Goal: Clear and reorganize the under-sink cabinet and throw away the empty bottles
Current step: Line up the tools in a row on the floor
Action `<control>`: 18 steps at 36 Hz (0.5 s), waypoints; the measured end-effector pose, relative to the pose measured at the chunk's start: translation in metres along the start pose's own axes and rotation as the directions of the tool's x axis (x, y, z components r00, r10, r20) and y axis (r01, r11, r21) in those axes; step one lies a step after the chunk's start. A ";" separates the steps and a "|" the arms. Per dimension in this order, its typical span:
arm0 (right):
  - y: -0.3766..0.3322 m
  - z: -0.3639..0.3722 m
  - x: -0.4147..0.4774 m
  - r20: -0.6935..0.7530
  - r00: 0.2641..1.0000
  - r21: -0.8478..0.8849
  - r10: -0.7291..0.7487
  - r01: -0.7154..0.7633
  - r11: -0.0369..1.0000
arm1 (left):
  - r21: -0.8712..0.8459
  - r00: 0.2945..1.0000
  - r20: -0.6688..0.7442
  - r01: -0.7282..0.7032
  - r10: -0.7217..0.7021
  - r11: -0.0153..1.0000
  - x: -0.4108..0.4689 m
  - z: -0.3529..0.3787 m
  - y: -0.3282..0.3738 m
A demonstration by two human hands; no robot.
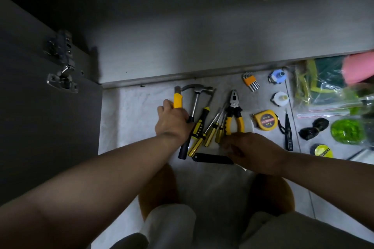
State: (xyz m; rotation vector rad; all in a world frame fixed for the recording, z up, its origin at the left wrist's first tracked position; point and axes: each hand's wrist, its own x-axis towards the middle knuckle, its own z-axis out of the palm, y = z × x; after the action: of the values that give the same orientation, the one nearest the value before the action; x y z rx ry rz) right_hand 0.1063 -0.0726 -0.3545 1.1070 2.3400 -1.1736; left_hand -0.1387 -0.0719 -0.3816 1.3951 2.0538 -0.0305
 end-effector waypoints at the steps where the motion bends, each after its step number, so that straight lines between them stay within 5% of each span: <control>1: 0.000 0.000 0.000 -0.004 1.000 0.009 0.002 -0.002 1.000 | 0.091 0.999 0.032 0.014 -0.017 0.996 0.001 0.000 0.004; 4: 0.000 -0.001 -0.002 0.002 1.000 0.019 0.016 -0.016 1.000 | 0.261 0.995 0.073 0.043 -0.064 0.965 0.008 -0.001 0.013; 8: 0.001 -0.002 -0.003 -0.007 1.000 0.029 0.014 -0.014 0.999 | 0.271 0.998 0.045 0.024 -0.038 0.962 0.012 0.000 0.011; 14: 0.008 0.012 -0.010 0.043 0.999 -0.157 0.025 -0.018 0.987 | -0.142 0.987 -0.135 0.069 -0.089 0.987 0.002 -0.001 -0.004; 18: 0.012 0.032 -0.013 0.104 0.992 -0.294 0.075 -0.041 0.955 | -0.614 0.988 0.042 0.142 -0.148 0.777 -0.004 -0.008 -0.008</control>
State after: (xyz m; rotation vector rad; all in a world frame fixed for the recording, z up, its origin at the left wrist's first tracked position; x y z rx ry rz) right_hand 0.1210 -0.0996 -0.3738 0.9710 2.2831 -0.8131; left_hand -0.1483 -0.0754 -0.3758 0.8213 1.9177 0.5409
